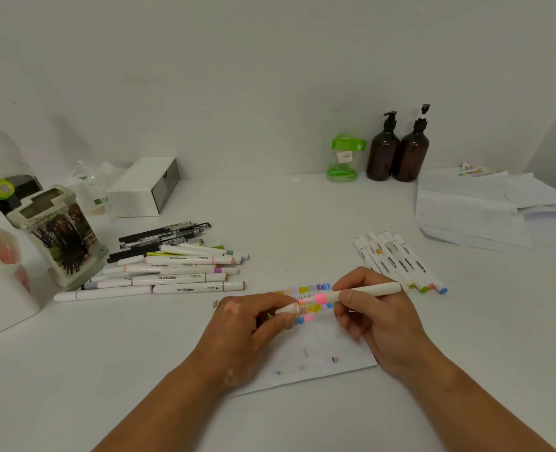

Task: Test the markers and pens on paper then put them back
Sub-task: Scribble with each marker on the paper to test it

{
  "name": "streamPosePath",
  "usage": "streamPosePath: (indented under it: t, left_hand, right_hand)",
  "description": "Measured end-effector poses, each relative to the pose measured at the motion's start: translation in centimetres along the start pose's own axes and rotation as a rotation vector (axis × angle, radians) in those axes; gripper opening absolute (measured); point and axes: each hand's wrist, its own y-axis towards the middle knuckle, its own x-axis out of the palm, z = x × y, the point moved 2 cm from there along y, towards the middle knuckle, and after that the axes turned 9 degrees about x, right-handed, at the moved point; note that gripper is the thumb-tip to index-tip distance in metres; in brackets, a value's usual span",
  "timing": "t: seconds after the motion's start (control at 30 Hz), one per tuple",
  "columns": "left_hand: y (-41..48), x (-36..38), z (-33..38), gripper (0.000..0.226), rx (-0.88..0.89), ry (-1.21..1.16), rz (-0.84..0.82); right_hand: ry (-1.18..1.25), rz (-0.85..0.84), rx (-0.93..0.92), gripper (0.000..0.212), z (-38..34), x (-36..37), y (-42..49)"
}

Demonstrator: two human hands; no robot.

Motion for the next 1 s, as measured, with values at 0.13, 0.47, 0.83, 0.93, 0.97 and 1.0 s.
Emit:
streamPosePath:
  t: [0.13,0.47,0.83,0.93,0.97,1.0]
  left_hand:
    - [0.0,0.0,0.0,0.024,0.008,0.002,-0.004]
    - [0.1,0.0,0.5,0.03,0.066,0.048,-0.043]
    - [0.6,-0.1,0.3,0.015,-0.041,-0.096,-0.047]
    - [0.6,-0.6,-0.4,0.018,-0.118,-0.161,0.026]
    - [0.5,-0.8,-0.6,0.021,-0.148,-0.183,0.054]
    - [0.4,-0.9,-0.8,0.022,-0.164,-0.197,0.078]
  right_hand:
    - [-0.057,-0.019,0.007,0.018,0.1,0.2,-0.2]
    - [-0.256,-0.088,-0.049,0.005,-0.6,0.8,-0.9]
    - [-0.299,-0.074,-0.069,0.02,-1.2,0.4,-0.7]
    - [-0.375,-0.04,0.006,0.012,-2.0,-0.6,-0.7]
    - [-0.492,-0.029,0.011,0.015,-2.2,-0.9,-0.7]
    - [-0.64,-0.015,0.012,0.017,-2.3,-0.9,-0.9]
